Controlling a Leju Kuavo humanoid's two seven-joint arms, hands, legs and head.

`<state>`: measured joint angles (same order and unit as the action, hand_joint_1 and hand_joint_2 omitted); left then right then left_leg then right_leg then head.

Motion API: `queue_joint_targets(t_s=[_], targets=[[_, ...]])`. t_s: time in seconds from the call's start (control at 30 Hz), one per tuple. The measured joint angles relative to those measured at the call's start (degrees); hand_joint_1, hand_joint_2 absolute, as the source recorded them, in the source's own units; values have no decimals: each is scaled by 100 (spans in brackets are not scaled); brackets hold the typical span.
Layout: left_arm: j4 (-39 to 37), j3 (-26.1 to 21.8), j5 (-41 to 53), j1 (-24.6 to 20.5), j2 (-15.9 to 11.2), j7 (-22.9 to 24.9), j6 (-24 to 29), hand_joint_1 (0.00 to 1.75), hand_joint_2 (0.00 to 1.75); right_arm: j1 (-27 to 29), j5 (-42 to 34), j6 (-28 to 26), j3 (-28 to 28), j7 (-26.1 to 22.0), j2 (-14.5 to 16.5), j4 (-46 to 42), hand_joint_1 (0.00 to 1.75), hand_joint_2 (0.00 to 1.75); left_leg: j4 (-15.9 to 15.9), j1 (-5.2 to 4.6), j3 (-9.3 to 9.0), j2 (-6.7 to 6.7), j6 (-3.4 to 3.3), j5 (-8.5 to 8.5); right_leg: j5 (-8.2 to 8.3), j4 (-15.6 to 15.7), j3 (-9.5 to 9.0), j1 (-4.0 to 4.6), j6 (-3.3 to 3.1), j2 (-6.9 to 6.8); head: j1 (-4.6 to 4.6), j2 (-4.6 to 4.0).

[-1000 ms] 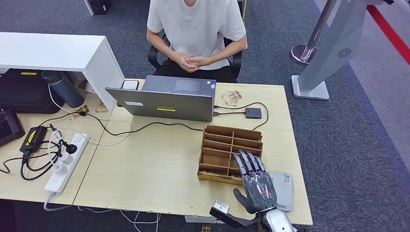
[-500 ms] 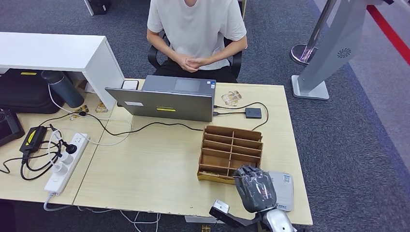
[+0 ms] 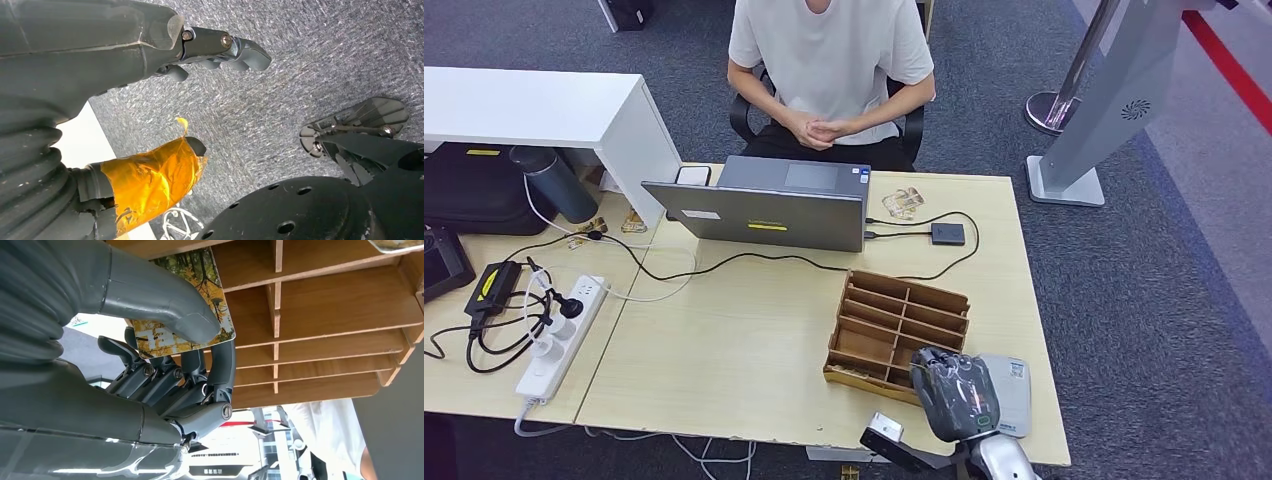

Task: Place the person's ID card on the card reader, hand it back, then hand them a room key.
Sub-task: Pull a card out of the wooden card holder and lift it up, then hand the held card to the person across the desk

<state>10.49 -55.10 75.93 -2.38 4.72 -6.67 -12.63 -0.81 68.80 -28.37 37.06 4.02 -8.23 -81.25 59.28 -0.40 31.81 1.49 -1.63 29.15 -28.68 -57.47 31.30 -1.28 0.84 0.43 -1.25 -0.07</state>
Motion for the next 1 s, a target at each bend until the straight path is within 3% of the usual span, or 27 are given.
queue_joint_targets(t_s=[0.37, 0.57, 0.7, 1.0], targets=[[0, 0, -54, 2, -1, -36, -76, 0, 175, 20, -226, 36, -33, -134, -16, -31, 175, 175, 0, 0, 0, 0, 0, 0, 0, 0, 0, 0, 0, 0, 0, 0], [0, 0, -48, -2, -2, 37, -54, 0, 175, -132, -1012, 364, -114, -452, -16, -41, 175, 175, 0, 0, 0, -2, 1, -2, 2, 0, -1, 0, -1, 2, 1, 0], [0, 0, -37, -6, -8, 52, -68, 0, 175, -530, -2035, 889, -260, -786, -16, -110, 175, 175, 0, 0, -1, -10, 2, -6, 9, -1, 0, 0, -6, 8, 1, 0], [0, 0, -35, -31, -16, 55, -124, 0, 175, -1870, -3193, 1683, -684, -891, -2, -173, 175, 175, 1, 0, -2, -12, 3, -15, 18, -3, -1, 0, -8, 10, 0, 0]])
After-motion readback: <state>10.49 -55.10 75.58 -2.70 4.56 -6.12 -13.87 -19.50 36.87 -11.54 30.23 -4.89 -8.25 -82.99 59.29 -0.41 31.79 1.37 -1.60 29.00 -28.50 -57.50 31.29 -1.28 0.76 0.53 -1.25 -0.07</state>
